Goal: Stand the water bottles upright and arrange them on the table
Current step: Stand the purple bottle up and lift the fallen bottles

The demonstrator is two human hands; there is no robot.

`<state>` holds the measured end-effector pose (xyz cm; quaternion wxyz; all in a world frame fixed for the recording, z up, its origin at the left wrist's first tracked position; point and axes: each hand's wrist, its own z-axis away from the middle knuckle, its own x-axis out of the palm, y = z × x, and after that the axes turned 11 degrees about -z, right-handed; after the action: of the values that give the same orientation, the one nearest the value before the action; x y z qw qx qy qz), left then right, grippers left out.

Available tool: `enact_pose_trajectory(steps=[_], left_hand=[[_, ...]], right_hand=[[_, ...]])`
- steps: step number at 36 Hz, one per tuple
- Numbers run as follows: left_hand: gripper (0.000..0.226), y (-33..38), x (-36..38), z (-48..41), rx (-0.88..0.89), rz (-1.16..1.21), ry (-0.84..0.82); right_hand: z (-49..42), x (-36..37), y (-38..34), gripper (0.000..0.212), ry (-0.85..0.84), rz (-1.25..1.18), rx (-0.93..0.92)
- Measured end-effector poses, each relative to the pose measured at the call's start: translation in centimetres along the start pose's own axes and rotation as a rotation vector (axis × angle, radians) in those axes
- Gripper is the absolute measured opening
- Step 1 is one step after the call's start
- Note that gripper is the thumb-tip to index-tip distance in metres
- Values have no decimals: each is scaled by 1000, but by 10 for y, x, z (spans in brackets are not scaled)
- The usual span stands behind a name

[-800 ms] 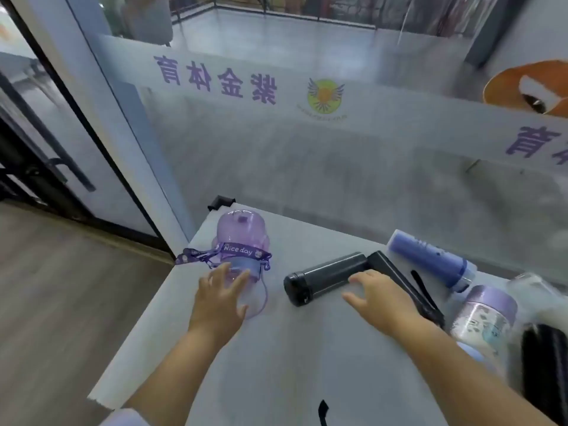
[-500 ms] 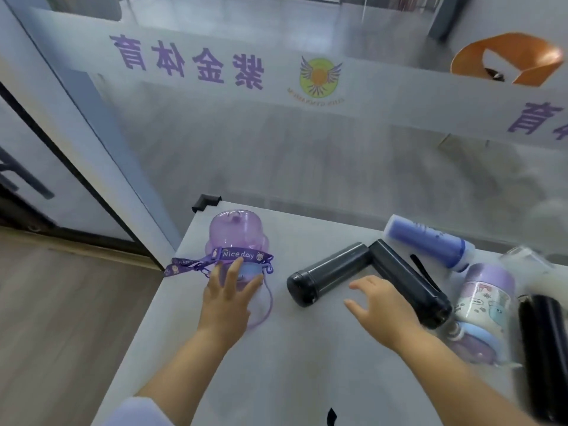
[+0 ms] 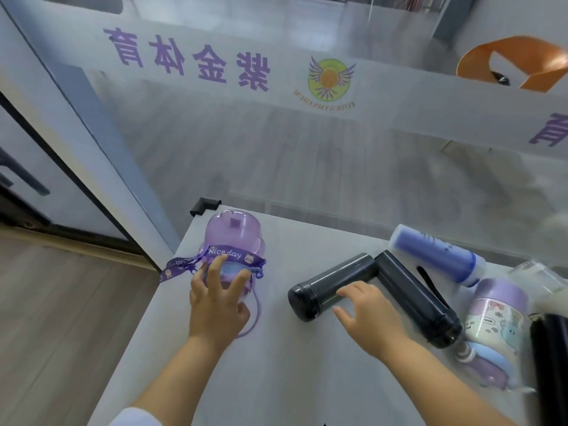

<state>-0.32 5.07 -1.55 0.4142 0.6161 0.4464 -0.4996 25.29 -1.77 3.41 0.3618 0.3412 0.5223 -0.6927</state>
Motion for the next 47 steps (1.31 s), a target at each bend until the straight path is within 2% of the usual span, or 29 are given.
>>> enact_pose_trajectory(steps=[5, 9, 11, 14, 17, 26, 35, 38, 41, 47], left_hand=[[67, -14, -36, -16, 41, 126, 23], [58, -22, -72, -33, -29, 176, -73], [59, -26, -88, -42, -58, 179, -149], [56, -29, -103, -56, -50, 185, -361], [53, -29, -107, -65, -44, 182, -428], [57, -20, -90, -69, -55, 183, -330], [58, -16, -89, -74, -77, 228, -194], [59, -20, -87, -77, -103, 239, -163], [62, -23, -83, -79, -124, 273, -142], [62, -23, -79, -78, -161, 337, -127]], right_hand=[[-10, 9, 3, 46, 55, 8, -87], [-20, 18, 2, 70, 42, 102, -164], [-25, 21, -1, 80, 8, 177, -204], [-32, 27, -2, 93, -72, 281, -220], [-37, 33, -1, 104, -129, 311, -212], [-47, 44, 0, 111, -116, 356, -205], [-55, 35, -1, 98, -95, 460, -269], [-57, 25, -6, 89, 28, 391, -327], [-58, 9, -18, 80, 112, 190, -335], [-62, -15, -29, 57, 178, -561, -178]])
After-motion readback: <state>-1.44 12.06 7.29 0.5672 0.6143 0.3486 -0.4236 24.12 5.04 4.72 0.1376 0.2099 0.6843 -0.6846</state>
